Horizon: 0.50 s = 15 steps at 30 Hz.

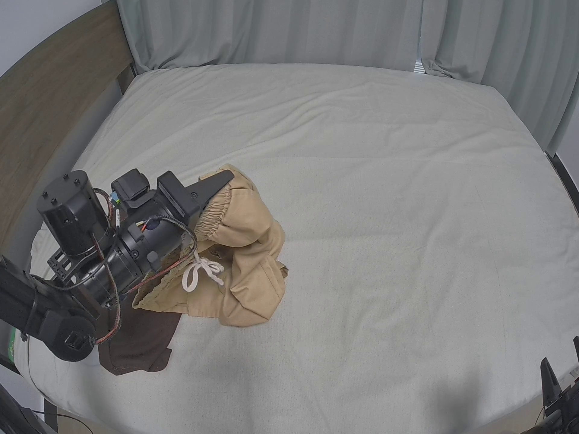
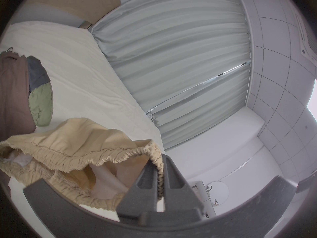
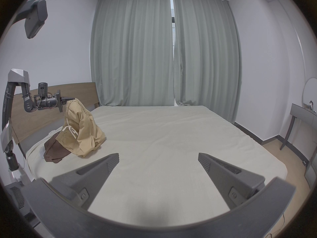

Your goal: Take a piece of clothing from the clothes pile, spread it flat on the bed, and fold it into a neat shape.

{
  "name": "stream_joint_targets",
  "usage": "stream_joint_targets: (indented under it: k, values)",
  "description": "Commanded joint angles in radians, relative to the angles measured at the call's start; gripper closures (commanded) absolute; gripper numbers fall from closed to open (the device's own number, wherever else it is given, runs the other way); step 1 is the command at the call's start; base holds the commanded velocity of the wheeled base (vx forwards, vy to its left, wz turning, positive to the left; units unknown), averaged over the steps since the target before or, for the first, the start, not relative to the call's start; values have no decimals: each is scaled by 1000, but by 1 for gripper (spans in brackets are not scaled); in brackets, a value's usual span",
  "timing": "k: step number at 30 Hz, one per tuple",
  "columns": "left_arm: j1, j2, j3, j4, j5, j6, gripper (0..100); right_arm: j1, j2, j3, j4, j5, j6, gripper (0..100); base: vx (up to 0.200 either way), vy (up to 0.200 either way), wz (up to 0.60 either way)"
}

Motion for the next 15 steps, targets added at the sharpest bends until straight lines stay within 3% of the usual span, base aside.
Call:
stream_joint_targets:
  k: [1, 15]
  values:
    - [-32, -10, -30, 20, 22, -30, 100, 0, -16, 18, 0, 0, 0, 0, 0, 0, 0]
    - [-196, -19, -172, 247, 62, -67, 100, 0, -16, 18, 0, 0, 0, 0, 0, 0, 0]
